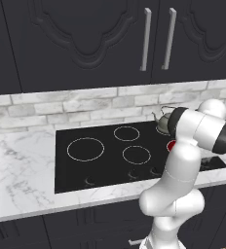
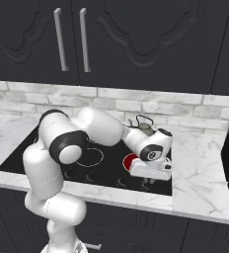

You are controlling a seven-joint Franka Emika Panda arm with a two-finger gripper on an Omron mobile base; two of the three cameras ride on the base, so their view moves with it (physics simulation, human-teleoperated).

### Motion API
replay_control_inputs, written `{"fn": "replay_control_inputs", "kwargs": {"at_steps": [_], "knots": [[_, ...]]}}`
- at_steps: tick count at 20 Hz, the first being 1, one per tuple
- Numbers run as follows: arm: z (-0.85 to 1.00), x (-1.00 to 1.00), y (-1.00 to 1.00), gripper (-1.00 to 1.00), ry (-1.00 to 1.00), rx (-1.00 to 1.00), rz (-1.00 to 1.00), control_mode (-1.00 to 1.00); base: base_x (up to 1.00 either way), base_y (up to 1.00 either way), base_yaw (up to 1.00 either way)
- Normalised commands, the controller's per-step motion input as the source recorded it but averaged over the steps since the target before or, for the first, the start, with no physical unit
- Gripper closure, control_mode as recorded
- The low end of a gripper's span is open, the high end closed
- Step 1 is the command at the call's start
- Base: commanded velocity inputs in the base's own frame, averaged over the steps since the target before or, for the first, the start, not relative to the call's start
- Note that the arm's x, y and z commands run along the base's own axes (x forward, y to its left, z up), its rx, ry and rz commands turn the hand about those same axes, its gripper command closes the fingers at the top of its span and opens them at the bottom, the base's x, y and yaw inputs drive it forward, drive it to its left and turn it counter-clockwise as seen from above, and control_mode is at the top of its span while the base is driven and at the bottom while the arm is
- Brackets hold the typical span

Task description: Turn off the front right burner of the stove.

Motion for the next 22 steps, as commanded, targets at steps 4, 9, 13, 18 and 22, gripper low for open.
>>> {"fn": "replay_control_inputs", "kwargs": {"at_steps": [4, 9, 13, 18, 22], "knots": [[-0.52, -0.23, 0.62, 1.0, 0.06, -0.09, -0.45, -1.0, 0.0, 0.0, 0.0], [-0.51, -0.22, 0.6, 1.0, 0.05, -0.11, -0.44, -1.0, 0.0, 0.0, 0.0], [-0.44, -0.1, 0.48, 1.0, 0.06, -0.12, -0.45, -1.0, 0.0, 0.0, 0.0], [-0.35, -0.12, 0.42, 1.0, 0.05, -0.11, -0.46, -1.0, 0.0, 0.0, 0.0], [-0.32, -0.24, 0.42, 1.0, 0.03, -0.1, -0.46, -1.0, 0.0, 0.0, 0.0]]}}
